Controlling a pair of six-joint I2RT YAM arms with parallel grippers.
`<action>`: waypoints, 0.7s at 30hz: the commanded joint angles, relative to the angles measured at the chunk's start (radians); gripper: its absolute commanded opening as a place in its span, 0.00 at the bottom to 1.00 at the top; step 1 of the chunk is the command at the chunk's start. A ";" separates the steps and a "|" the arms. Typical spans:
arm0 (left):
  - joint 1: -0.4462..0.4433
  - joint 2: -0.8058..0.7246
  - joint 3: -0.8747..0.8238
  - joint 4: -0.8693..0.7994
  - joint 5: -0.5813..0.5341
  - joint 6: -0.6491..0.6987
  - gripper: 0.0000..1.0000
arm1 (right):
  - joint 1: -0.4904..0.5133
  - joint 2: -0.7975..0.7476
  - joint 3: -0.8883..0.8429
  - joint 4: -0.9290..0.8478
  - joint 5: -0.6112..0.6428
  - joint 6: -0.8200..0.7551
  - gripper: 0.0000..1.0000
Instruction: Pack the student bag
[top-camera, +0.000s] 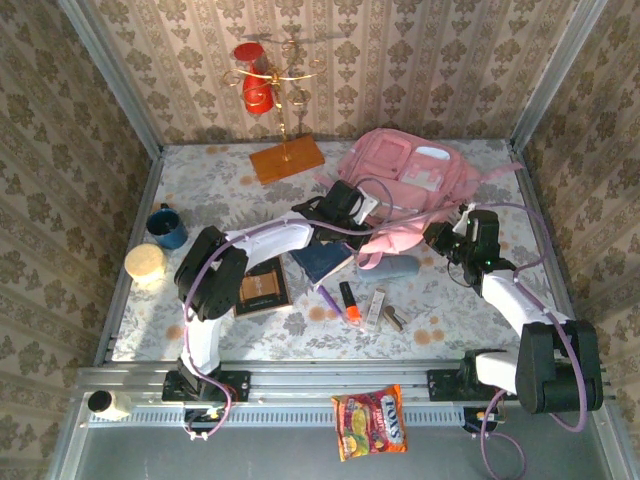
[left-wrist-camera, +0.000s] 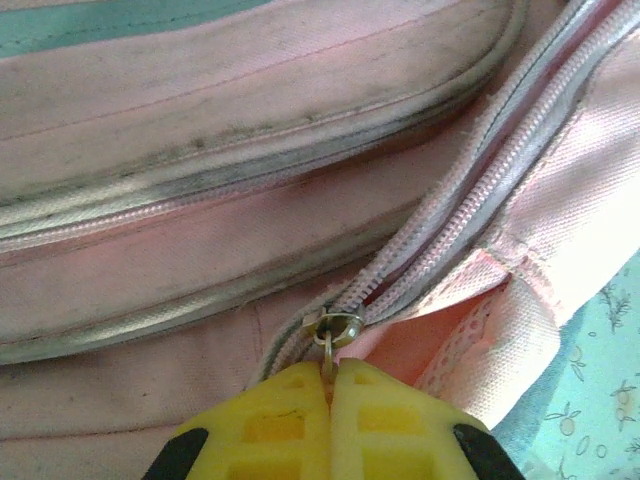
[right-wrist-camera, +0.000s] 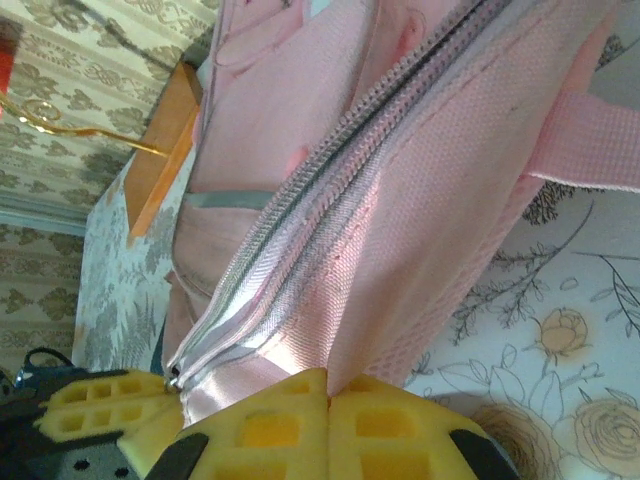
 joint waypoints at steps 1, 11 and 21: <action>-0.019 -0.031 0.052 -0.005 0.098 -0.073 0.00 | 0.041 0.012 -0.002 0.157 0.054 0.024 0.00; -0.036 -0.050 0.112 0.018 0.155 -0.128 0.00 | 0.083 -0.014 -0.037 0.158 0.135 0.010 0.00; 0.075 -0.056 -0.086 -0.196 -0.284 0.069 0.00 | -0.025 -0.117 -0.059 0.069 0.167 -0.006 0.00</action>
